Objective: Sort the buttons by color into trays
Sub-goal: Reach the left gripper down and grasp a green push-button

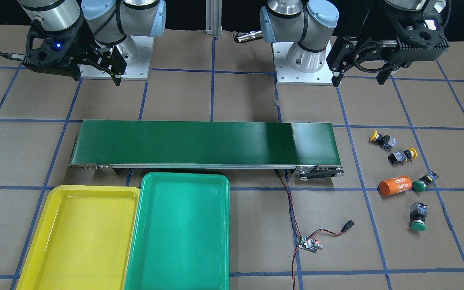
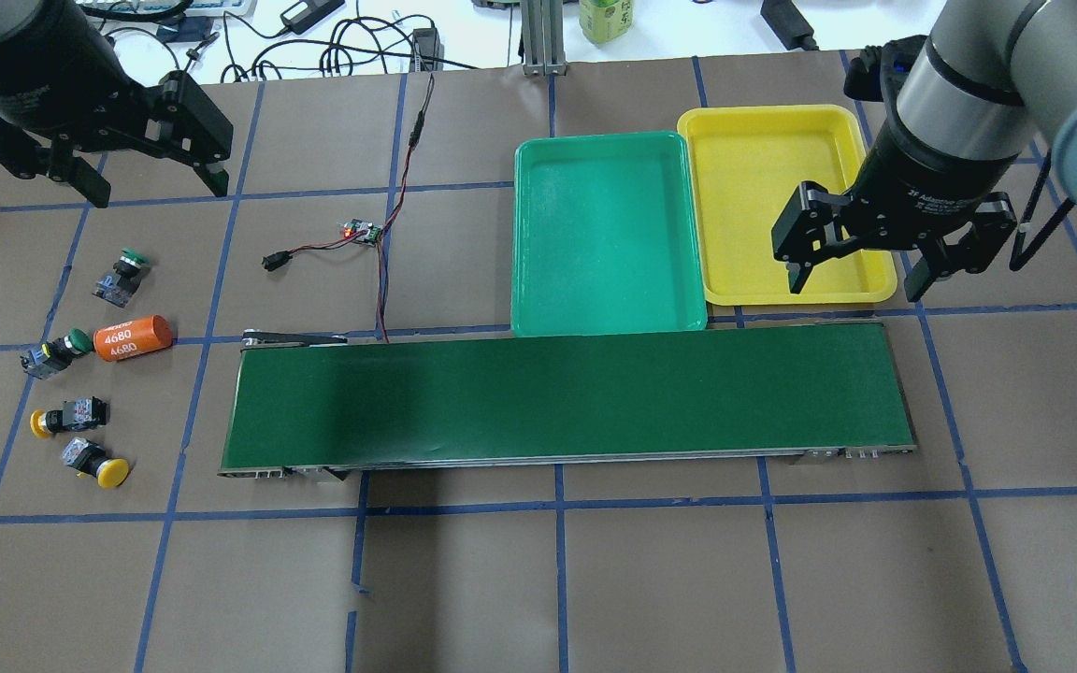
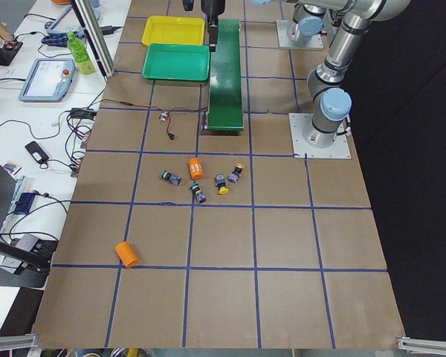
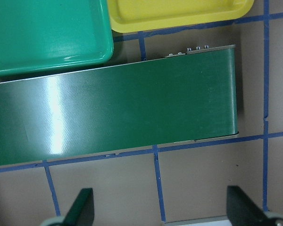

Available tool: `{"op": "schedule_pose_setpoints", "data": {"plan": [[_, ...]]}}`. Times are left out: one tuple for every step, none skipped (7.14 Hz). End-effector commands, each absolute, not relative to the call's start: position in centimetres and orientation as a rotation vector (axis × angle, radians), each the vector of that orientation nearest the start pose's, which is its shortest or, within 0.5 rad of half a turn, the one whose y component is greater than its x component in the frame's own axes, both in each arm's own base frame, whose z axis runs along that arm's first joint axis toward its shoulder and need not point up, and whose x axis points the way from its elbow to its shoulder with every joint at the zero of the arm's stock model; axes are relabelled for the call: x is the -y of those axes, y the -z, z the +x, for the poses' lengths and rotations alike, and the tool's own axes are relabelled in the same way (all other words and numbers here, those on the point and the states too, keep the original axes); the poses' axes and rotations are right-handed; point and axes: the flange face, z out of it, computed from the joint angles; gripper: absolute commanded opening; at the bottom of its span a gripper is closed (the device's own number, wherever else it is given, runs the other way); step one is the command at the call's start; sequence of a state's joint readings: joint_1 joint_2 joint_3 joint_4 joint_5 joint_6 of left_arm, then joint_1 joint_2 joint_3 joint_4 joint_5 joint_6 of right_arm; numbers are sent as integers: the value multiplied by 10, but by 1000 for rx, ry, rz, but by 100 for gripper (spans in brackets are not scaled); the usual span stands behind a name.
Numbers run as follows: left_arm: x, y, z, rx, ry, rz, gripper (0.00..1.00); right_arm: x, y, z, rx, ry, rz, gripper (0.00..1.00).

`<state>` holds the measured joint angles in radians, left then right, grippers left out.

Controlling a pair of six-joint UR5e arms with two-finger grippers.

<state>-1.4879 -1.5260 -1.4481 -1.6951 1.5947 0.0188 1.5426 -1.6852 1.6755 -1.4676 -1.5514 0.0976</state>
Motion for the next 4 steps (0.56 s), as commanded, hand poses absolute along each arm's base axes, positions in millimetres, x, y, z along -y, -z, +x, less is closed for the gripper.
{"op": "schedule_pose_setpoints", "data": {"plan": [[481,-555,-91,-3113,58,-101,100,436,-480,125,-3113,-147,193,100],[482,-553,-89,-3112,50,-108,100,436,-480,125,-3117,-147,190,100],[485,-541,-68,-3098,0,-142,100,435,-481,125,-3119,-142,188,100],[501,-503,-12,-3114,-88,-252,100,436,-481,125,-3118,-140,188,100]]}}
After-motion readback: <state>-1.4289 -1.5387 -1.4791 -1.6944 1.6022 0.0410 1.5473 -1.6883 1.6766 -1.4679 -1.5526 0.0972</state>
